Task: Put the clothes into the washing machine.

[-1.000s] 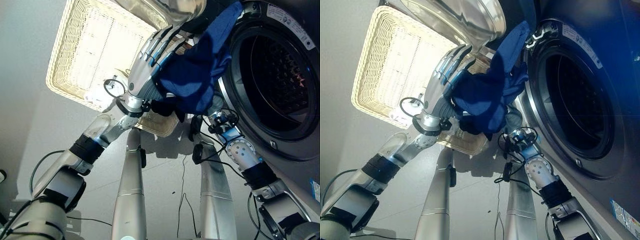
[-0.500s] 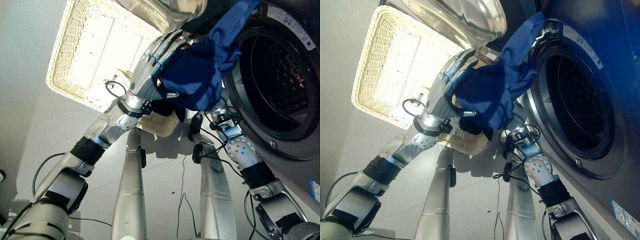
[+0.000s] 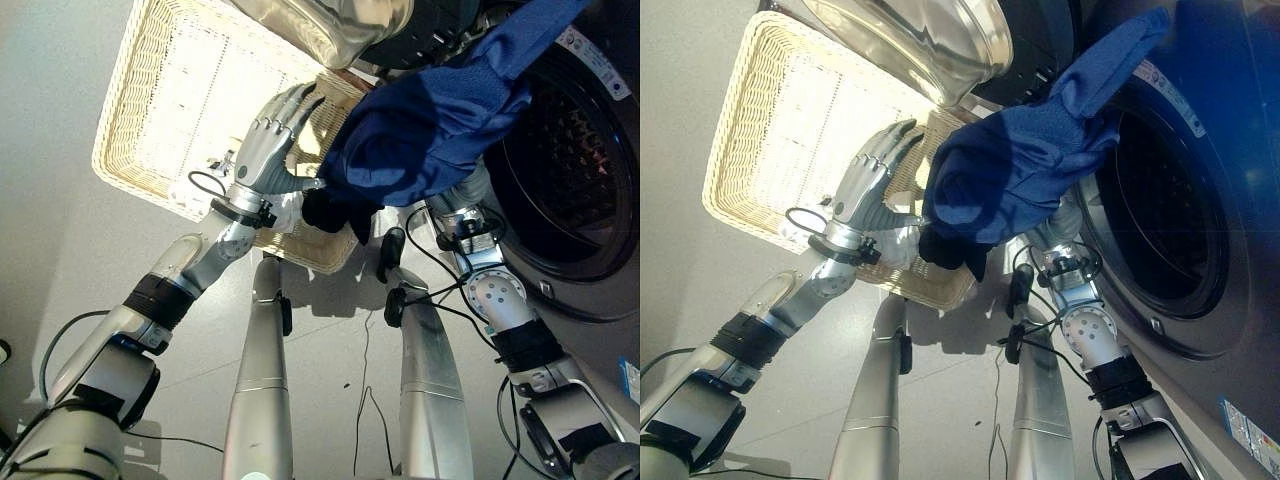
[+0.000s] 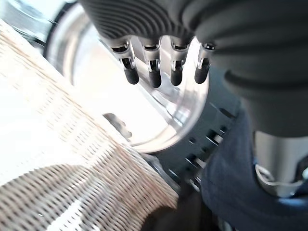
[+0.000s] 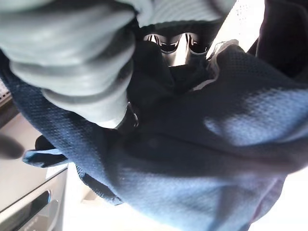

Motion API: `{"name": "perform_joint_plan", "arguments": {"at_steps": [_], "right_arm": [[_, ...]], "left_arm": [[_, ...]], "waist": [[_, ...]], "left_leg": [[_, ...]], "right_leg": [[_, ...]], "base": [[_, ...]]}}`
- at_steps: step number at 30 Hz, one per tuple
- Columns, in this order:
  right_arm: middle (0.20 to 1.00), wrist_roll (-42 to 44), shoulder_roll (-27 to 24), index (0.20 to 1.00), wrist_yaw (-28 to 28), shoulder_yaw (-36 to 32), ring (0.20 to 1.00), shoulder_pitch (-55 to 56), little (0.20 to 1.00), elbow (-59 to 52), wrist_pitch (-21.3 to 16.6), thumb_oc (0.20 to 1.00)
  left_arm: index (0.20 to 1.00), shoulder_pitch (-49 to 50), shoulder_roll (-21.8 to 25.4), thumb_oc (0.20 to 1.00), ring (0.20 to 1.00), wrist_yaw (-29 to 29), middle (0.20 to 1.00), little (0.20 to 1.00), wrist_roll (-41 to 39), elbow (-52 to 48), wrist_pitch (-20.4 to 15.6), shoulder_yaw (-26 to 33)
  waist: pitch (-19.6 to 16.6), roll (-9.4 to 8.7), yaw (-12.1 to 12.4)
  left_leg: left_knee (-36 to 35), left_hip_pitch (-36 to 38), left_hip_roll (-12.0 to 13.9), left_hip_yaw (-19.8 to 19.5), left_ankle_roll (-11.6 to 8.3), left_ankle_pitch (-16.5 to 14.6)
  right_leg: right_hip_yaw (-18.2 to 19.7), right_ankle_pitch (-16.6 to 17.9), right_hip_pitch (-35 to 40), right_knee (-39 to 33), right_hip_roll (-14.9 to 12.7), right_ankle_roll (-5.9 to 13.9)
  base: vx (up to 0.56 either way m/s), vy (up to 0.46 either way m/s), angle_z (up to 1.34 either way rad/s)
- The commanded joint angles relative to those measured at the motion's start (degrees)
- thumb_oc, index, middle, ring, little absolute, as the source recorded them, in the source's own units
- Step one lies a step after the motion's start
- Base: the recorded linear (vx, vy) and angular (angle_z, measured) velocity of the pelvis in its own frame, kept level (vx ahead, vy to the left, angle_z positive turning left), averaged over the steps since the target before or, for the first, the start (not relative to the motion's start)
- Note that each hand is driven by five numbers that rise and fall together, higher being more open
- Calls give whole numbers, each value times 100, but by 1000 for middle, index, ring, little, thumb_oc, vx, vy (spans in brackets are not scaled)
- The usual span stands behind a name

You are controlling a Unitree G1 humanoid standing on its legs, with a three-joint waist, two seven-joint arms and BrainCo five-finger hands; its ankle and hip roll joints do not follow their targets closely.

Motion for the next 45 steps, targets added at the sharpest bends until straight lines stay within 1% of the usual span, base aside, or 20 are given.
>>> {"name": "perform_joint_plan", "arguments": {"at_steps": [1,3,5,6,10,12,19,21,24,29,34,36,37,38,39,40,42,43,44,45], "right_arm": [[200,322,-183,200,46,-213,200,-84,200,-267,148,200],[200,446,-113,200,-174,-140,200,-160,200,53,320,200],[200,618,-67,200,-209,-91,200,-255,200,412,460,200],[200,705,-54,200,-333,-19,200,-338,200,742,495,200],[200,1263,-121,200,-398,72,200,-685,200,1871,669,200],[200,1415,-152,200,-404,98,200,-843,200,2433,733,200],[200,1641,-414,200,-305,110,200,-1389,200,3930,1032,200],[200,1609,-482,200,-208,132,200,-1462,200,4106,1076,200],[200,1610,-518,200,-101,190,200,-1440,200,3998,992,200],[200,1547,-487,200,3,215,200,-1385,200,3773,936,200],[200,1509,-423,200,-221,241,200,-1467,200,3674,1022,200],[200,1608,-396,200,-367,220,200,-1468,200,3710,916,200],[200,1790,-395,200,-511,189,200,-1480,200,3720,751,200],[200,2117,-433,200,-735,52,200,-1511,200,3785,411,200],[200,2279,-536,200,-890,-127,200,-1557,200,3941,136,200],[200,2383,-700,200,-1144,-405,200,-1621,200,4306,-18,200],[200,2389,-1092,200,-2139,-1046,200,-1876,200,5128,-914,200],[200,2352,-1372,200,-2975,-1301,200,-2064,200,5426,-1490,200],[200,2361,-1502,200,-3246,-1367,200,-2158,200,5548,-1731,200],[200,2186,-1730,200,-3759,-1404,200,-2332,200,5693,-2249,200]], "left_arm": [[1000,-42,-158,1000,1000,642,1000,1000,-554,114,45,269],[1000,-59,-291,1000,1000,923,1000,1000,-733,375,61,305],[1000,-96,-416,1000,1000,1220,1000,1000,-733,610,25,306],[1000,-124,-503,1000,1000,1505,1000,1000,-789,799,35,303],[1000,-285,-729,1000,1000,2061,1000,1000,-986,1416,-195,362],[1000,-396,-798,1000,1000,2177,1000,1000,-1139,1689,-290,368],[1000,-799,-847,1000,1000,2096,1000,1000,-1446,2324,-516,333],[1000,-839,-817,1000,1000,2067,1000,1000,-1482,2377,-679,300],[1000,-792,-796,1000,1000,1983,1000,1000,-1594,2290,-947,251],[1000,-748,-830,1000,1000,2039,1000,1000,-1581,2159,-864,254],[1000,-829,-813,1000,1000,1981,1000,1000,-1548,2169,-757,290],[1000,-840,-802,1000,1000,1955,1000,1000,-1561,2212,-738,271],[1000,-849,-789,1000,1000,1950,1000,1000,-1587,2228,-711,245],[1000,-838,-750,1000,1000,1917,1000,1000,-1655,2278,-730,229],[1000,-822,-701,1000,1000,1857,1000,1000,-1716,2366,-801,242],[1000,-797,-627,1000,1000,1806,1000,1000,-1766,2528,-953,264],[1000,-779,-557,1000,1000,1764,1000,1000,-1851,2811,-1154,266],[1000,-790,-533,1000,1000,1768,1000,1000,-1826,2893,-1185,246],[1000,-789,-525,1000,1000,1790,1000,1000,-1806,2897,-1176,219],[1000,-792,-509,1000,1000,1849,1000,1000,-1776,2879,-1134,128]], "waist": [[-55,196,-163],[-55,196,-144],[-55,208,-131],[-55,221,-116],[-55,268,-92],[-55,289,-88],[-55,347,-93],[-55,351,-92],[-55,356,-92],[-55,339,-92],[-55,310,-92],[-55,312,-85],[-55,314,-83],[-55,324,-80],[-55,328,-77],[-55,329,-81],[-55,321,-98],[-55,302,-93],[-55,290,-90],[-55,263,-77]], "left_leg": [[624,-46,-372,240,338,-536],[612,-43,-372,231,329,-517],[606,-57,-373,227,329,-502],[614,-74,-374,222,318,-489],[596,-73,-366,229,289,-458],[583,-80,-359,243,282,-449],[527,-123,-335,291,272,-435],[508,-125,-323,304,268,-432],[496,-139,-324,310,276,-428],[503,-145,-331,302,281,-448],[485,-137,-330,292,273,-446],[482,-135,-320,290,269,-438],[482,-129,-307,298,261,-428],[486,-107,-294,304,252,-430],[497,-84,-276,316,242,-447],[519,-52,-257,329,231,-474],[579,-12,-238,328,233,-557],[630,-27,-218,322,247,-622],[639,-38,-202,322,250,-635],[630,-65,-168,323,251,-637]], "right_leg": [[-438,1241,478,-1460,201,374],[-447,1244,486,-1467,197,375],[-451,1250,469,-1461,198,366],[-456,1253,451,-1448,195,358],[-459,1255,456,-1461,209,333],[-462,1259,454,-1475,217,325],[-438,1253,420,-1539,275,283],[-434,1241,420,-1556,291,275],[-432,1233,405,-1556,319,257],[-429,1207,411,-1555,330,260],[-438,1201,423,-1572,323,261],[-438,1189,421,-1553,329,250],[-437,1180,420,-1533,338,242],[-434,1163,435,-1505,343,242],[-433,1139,458,-1482,340,246],[-425,1111,488,-1458,345,245],[-385,1099,539,-1444,369,256],[-373,1105,548,-1442,385,264],[-380,1113,554,-1446,389,268],[-407,1136,555,-1455,391,273]], "base": [[0,0,0],[0,0,0],[0,0,0],[0,0,0],[0,0,0],[0,0,0],[0,0,0],[0,0,0],[0,0,0],[-2,3,-1],[0,0,0],[0,0,0],[0,0,0],[0,0,0],[0,0,0],[0,0,0],[11,-16,0],[12,-53,0],[13,-98,1],[6,-97,2]]}}
